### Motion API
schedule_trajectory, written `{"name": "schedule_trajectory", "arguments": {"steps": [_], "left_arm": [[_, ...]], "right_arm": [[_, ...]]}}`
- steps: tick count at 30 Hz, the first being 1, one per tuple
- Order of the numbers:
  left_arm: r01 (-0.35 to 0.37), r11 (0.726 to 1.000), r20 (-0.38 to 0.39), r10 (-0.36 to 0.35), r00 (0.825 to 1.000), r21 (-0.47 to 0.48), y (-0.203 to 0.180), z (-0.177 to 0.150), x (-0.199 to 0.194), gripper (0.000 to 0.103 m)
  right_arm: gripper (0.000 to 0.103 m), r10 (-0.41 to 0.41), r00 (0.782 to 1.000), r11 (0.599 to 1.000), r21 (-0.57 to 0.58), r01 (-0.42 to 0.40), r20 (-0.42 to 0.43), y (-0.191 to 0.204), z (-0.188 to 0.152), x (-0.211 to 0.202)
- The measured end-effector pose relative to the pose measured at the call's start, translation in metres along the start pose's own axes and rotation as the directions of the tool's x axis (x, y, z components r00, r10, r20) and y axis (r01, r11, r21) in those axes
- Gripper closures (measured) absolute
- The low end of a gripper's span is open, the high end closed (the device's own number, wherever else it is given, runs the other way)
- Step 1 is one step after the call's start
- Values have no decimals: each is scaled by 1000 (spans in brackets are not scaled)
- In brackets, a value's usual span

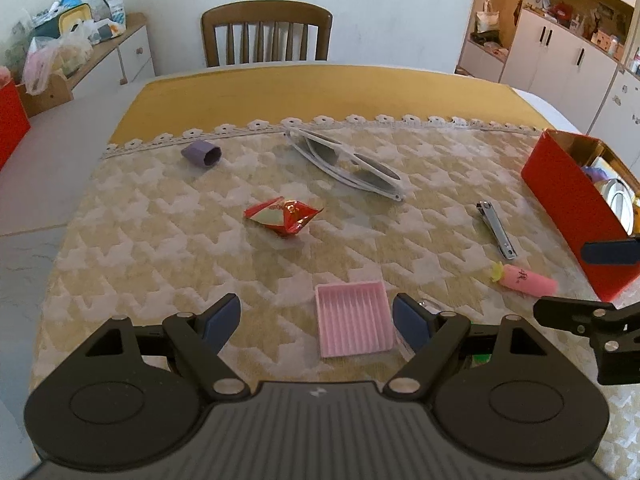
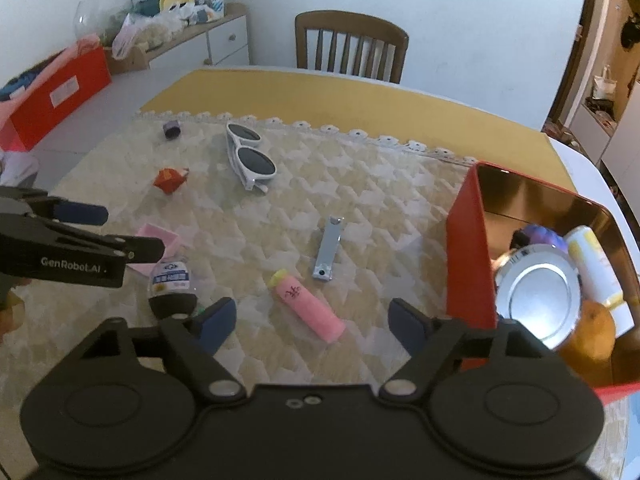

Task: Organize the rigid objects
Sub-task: 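Grasp the pink comb with the left gripper while the right gripper grasps the pink lighter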

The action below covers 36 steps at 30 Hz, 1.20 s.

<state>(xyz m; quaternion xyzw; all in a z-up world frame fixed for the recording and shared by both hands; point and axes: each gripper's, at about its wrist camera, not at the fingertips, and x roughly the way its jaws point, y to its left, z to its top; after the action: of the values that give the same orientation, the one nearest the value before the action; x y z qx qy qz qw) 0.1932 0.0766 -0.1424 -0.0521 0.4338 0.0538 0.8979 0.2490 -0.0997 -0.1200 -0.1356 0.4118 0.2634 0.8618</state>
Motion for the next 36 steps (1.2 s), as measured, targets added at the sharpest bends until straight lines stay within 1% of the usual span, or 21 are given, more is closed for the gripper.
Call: {"name": "schedule_trajectory", "arguments": {"steps": [3,7,9,11,14,15,16,17,20,22,23,25,26,27,28,29,30,36], "left_arm": [[6,1000,1,-6,1000,-3,-2,3,5,20],[-7,1000,-14,7,1000,6,-4,6,13,20],[-14,1000,-21,14,1000,4,-2,5,17,20],[-22,1000,-12,22,1000,20,-4,3,17,20],[-33,998,1,33,999,46,-8,-1,17,20],[-34,998,6,34,999,46,-8,-3,16,20],[-35,998,10,35,999,46,-8,-4,15,20],[-35,998,12,35,999,46,-9,-4,15,20],[-33,998,19,32,999,46,-9,-6,12,26],[-30,998,24,29,999,48,-10,-7,10,35],[-28,998,26,27,999,50,-10,-8,9,38],[-27,998,28,25,999,54,-11,-8,7,47],[-26,998,27,24,999,55,-11,-9,7,49],[-27,998,28,26,999,55,-11,-9,6,53],[-29,998,29,27,999,54,-11,-9,5,59],[-29,998,29,27,999,54,-11,-9,5,61],[-30,998,28,28,999,54,-11,-8,4,63],[-30,998,18,29,999,49,-10,-8,0,63]], "right_arm": [[25,-3,1000,1000,-19,3,-8,0,2,7],[32,-5,1000,999,-38,4,-22,-1,4,15],[38,-5,999,999,-42,4,-33,-3,4,20],[44,-2,999,999,-44,0,-40,-4,4,23],[50,3,999,998,-56,-5,-41,-3,4,27],[50,4,999,998,-63,-6,-42,-3,4,28],[53,5,999,998,-67,-8,-42,-3,4,29],[59,7,999,998,-70,-10,-43,-3,4,30],[63,23,999,997,-67,-26,-44,-3,5,32],[67,32,999,997,-68,-35,-43,-3,5,33],[70,37,998,997,-70,-40,-42,-3,6,33],[76,52,998,996,-68,-55,-45,-2,6,33],[78,55,997,996,-67,-58,-45,-1,5,33],[80,55,998,996,-69,-58,-44,0,5,32],[84,56,997,996,-68,-59,-44,0,4,32],[88,57,997,996,-66,-60,-45,1,4,31],[89,55,998,996,-63,-58,-44,1,3,30],[89,48,999,998,-26,-49,-25,-1,-3,20]]}}
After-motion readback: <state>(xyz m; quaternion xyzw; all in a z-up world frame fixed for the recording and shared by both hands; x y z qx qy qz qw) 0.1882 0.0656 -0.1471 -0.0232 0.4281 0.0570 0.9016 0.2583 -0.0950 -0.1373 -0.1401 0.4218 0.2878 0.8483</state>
